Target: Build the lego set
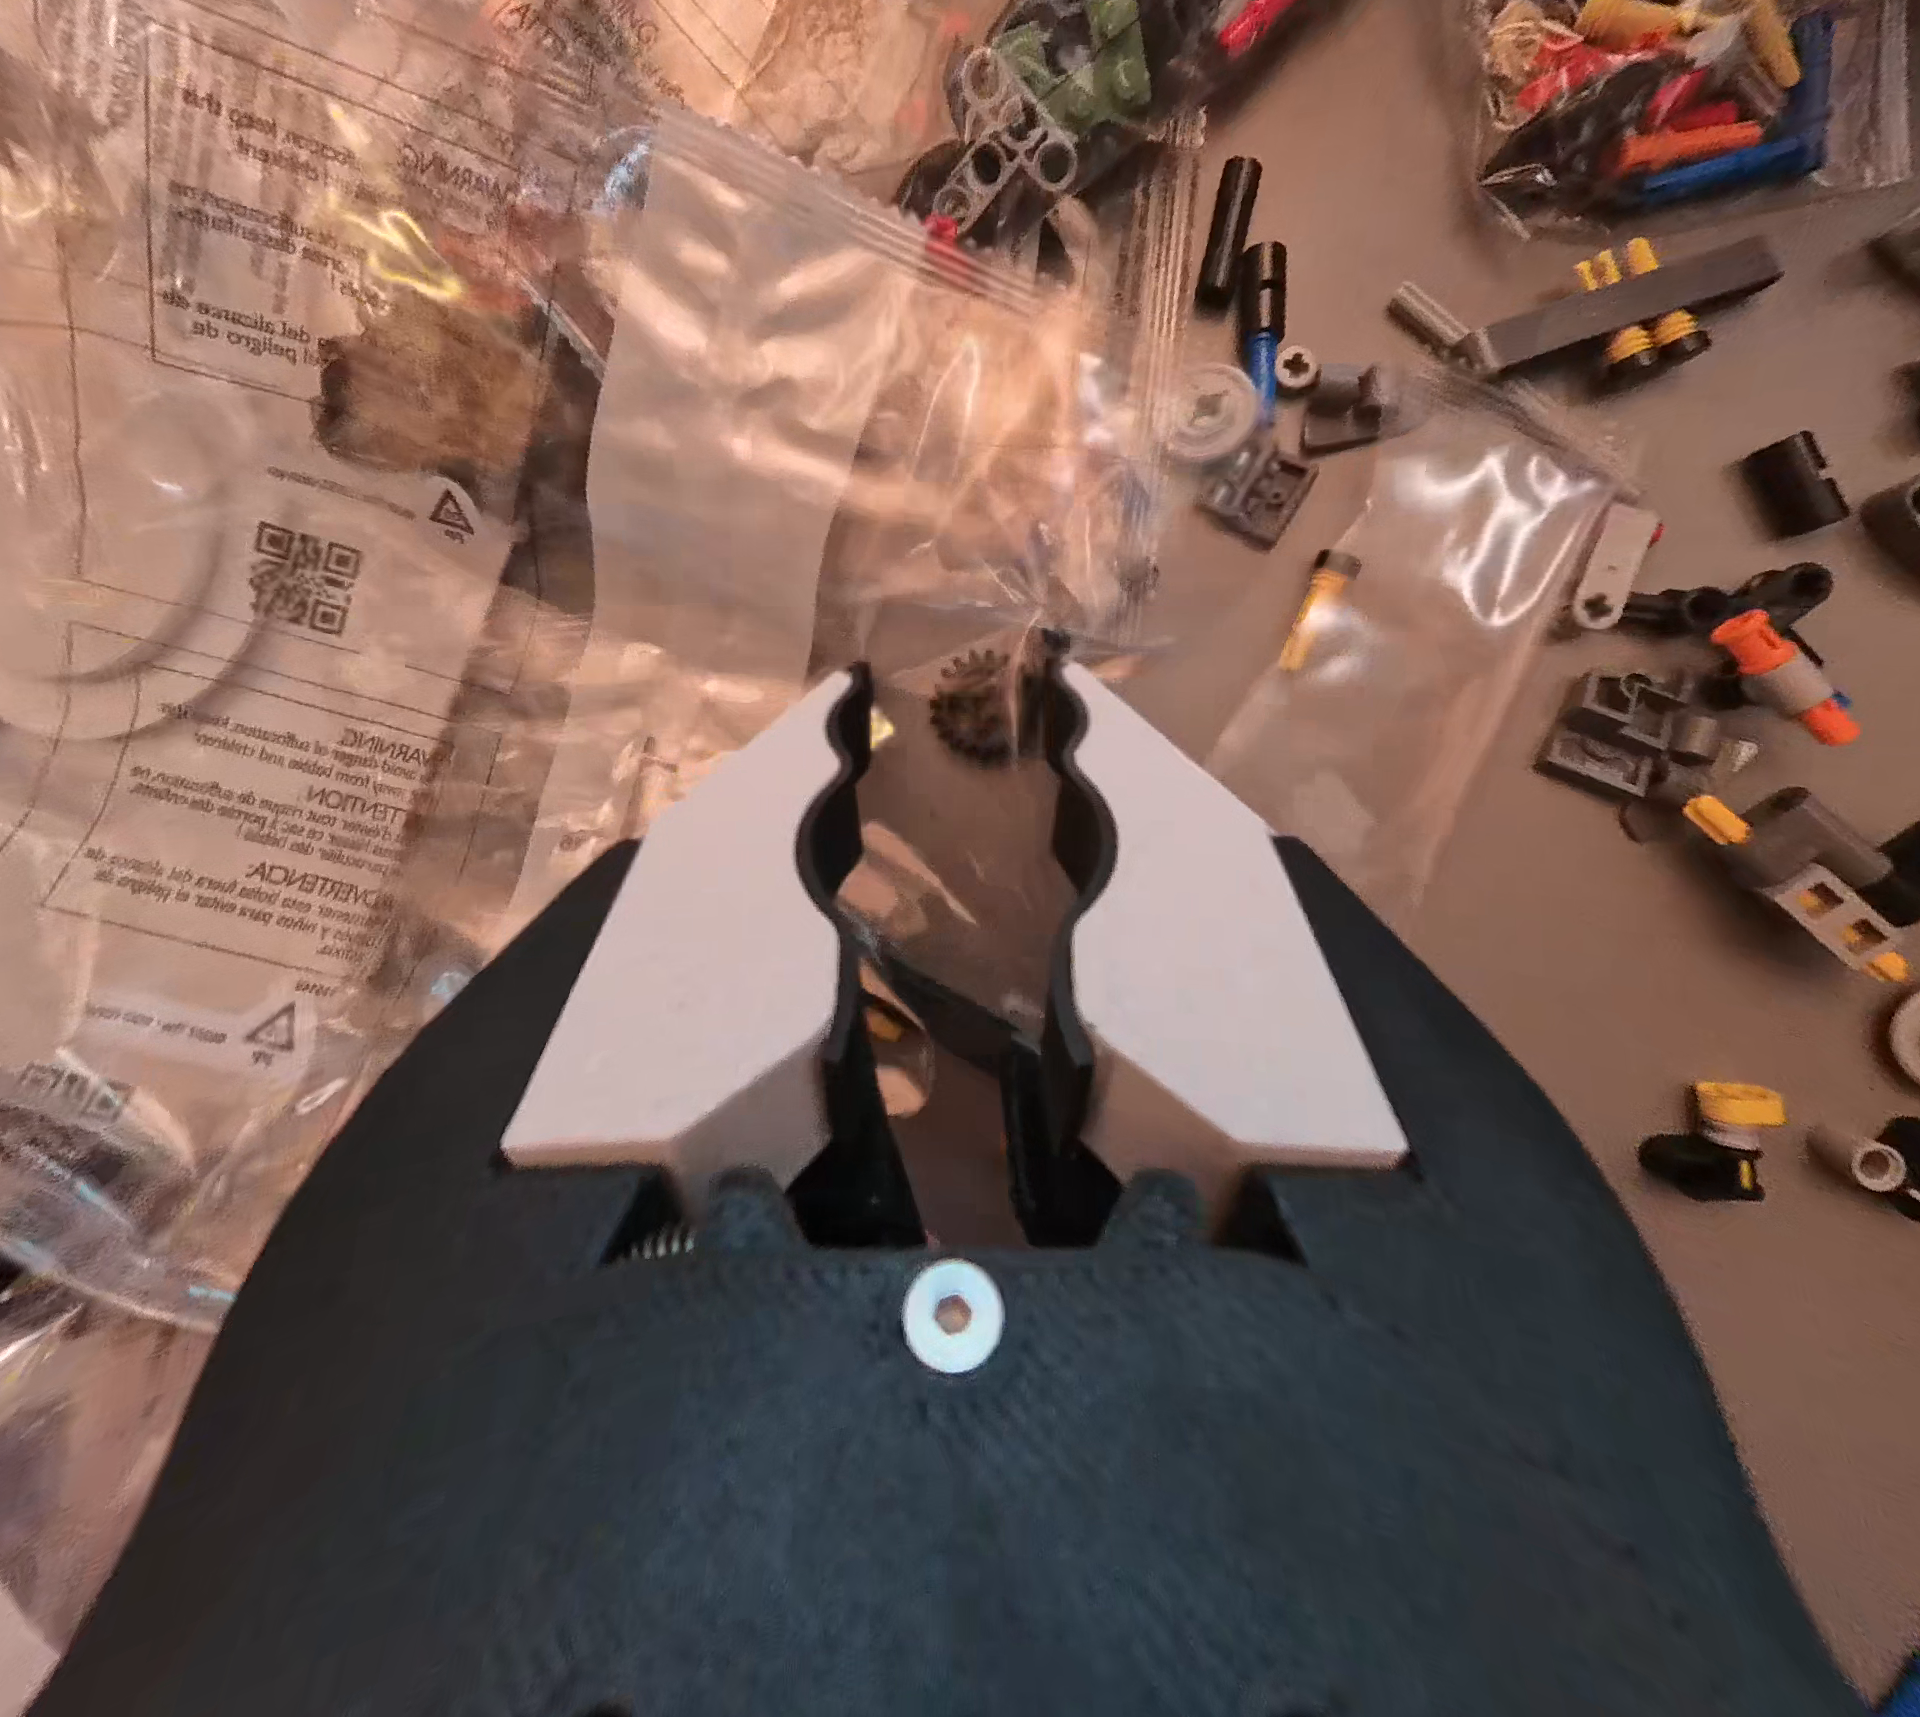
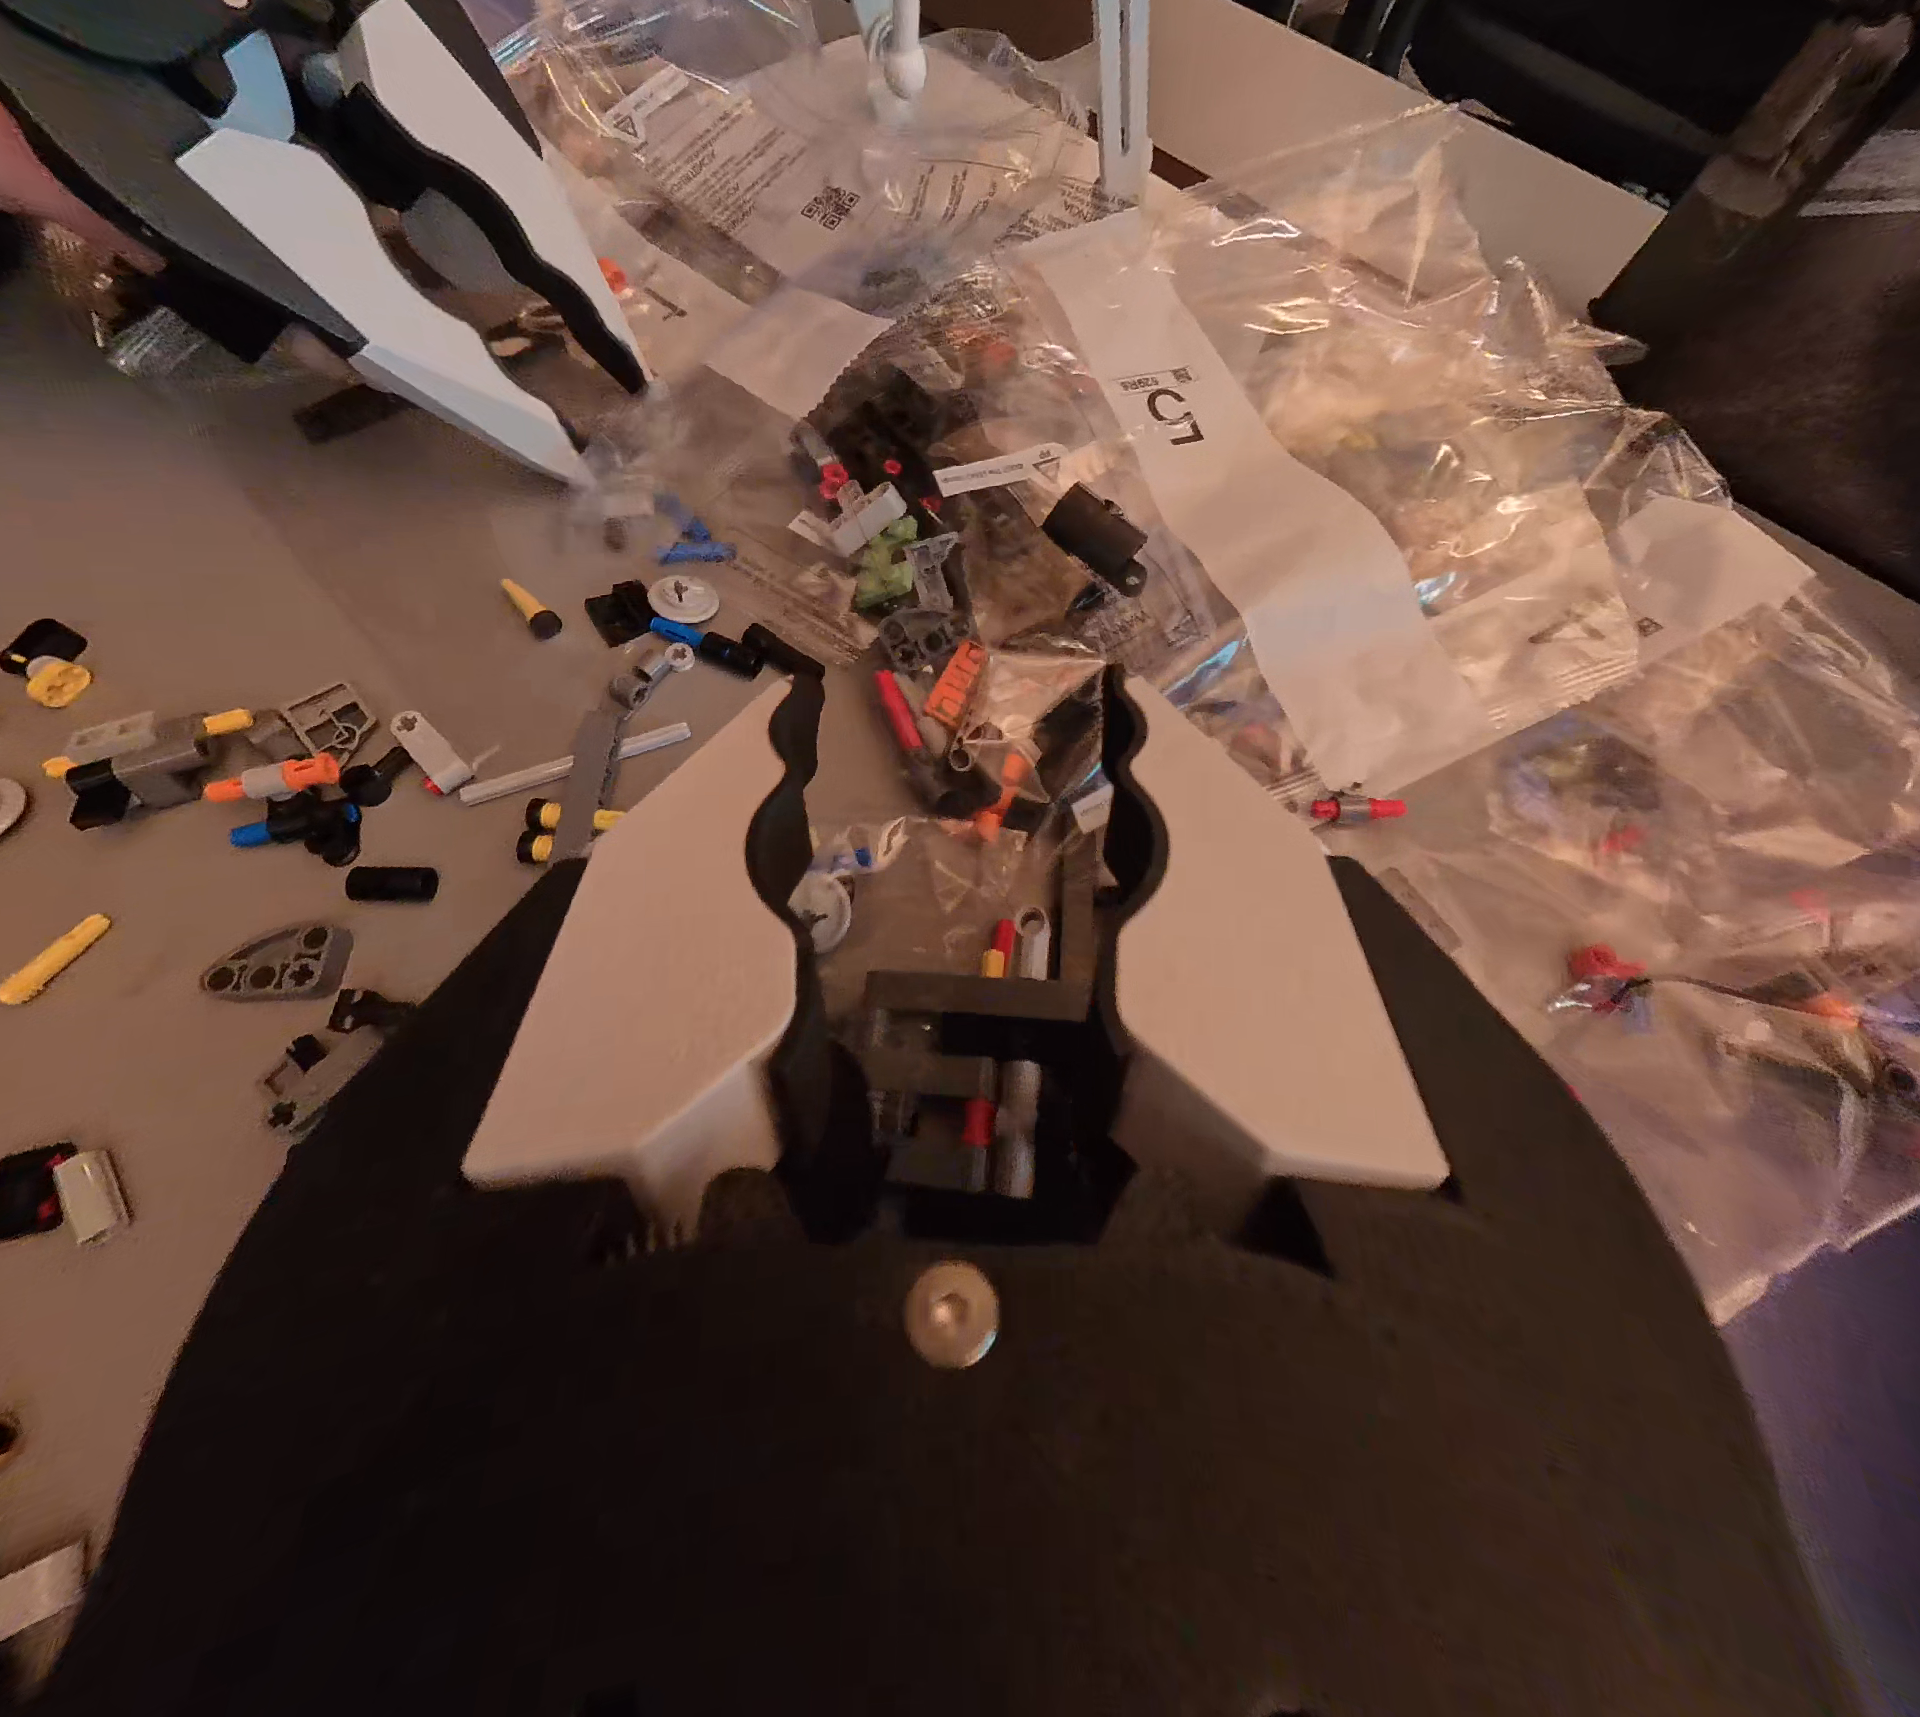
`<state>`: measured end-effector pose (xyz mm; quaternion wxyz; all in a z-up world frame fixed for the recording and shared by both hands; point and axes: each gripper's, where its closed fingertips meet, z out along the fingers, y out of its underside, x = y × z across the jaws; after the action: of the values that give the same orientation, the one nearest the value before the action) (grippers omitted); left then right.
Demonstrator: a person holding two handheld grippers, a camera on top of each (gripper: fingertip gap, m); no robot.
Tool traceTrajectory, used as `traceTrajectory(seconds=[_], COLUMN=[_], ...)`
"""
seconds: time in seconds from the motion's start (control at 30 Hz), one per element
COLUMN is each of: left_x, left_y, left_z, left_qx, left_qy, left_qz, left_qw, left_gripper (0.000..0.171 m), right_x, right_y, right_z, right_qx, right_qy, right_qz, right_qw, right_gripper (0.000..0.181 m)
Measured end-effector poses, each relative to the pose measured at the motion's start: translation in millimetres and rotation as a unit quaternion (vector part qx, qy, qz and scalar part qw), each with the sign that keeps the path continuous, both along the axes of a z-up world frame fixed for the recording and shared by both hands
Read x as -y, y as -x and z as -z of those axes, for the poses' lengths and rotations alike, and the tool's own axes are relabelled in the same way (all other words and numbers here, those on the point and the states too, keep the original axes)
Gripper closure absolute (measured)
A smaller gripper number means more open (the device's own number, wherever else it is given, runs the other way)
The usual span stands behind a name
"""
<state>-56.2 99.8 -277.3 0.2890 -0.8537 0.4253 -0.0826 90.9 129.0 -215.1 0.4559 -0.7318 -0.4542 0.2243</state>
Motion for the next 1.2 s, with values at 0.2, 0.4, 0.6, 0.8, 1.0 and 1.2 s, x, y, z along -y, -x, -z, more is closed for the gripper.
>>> traceTrajectory(seconds=[0.2,0.4,0.6,0.8,1.0,1.2], left_x=[0,1,14,30,34,35], left_y=[-1,-4,-23,-52,-69,-66], left_z=[-9,-36,-77,-104,-117,-126], left_qx=[0.028,0.112,0.247,0.349,0.408,0.439], left_qy=[-0.011,-0.02,-0.007,0.018,0.035,0.038], left_qz=[-0.003,-0.006,0.017,0.057,0.068,0.072], left_qw=[1.0,0.993,0.969,0.935,0.91,0.895], left_gripper=[0.163,0.171,0.171,0.171,0.171,0.171], right_x=[5,18,45,64,67,69], right_y=[4,17,49,87,92,86], right_z=[0,-10,-21,-37,-49,-59], right_qx=[-0.004,-0.014,-0.051,-0.134,-0.188,-0.209], right_qy=[-0.002,-0.027,-0.008,0.059,0.084,0.067], right_qz=[-0.009,-0.04,-0.095,-0.137,-0.148,-0.156], right_qw=[1.0,0.999,0.994,0.98,0.967,0.963], right_gripper=[0.131,0.137,0.141,0.141,0.16,0.181])
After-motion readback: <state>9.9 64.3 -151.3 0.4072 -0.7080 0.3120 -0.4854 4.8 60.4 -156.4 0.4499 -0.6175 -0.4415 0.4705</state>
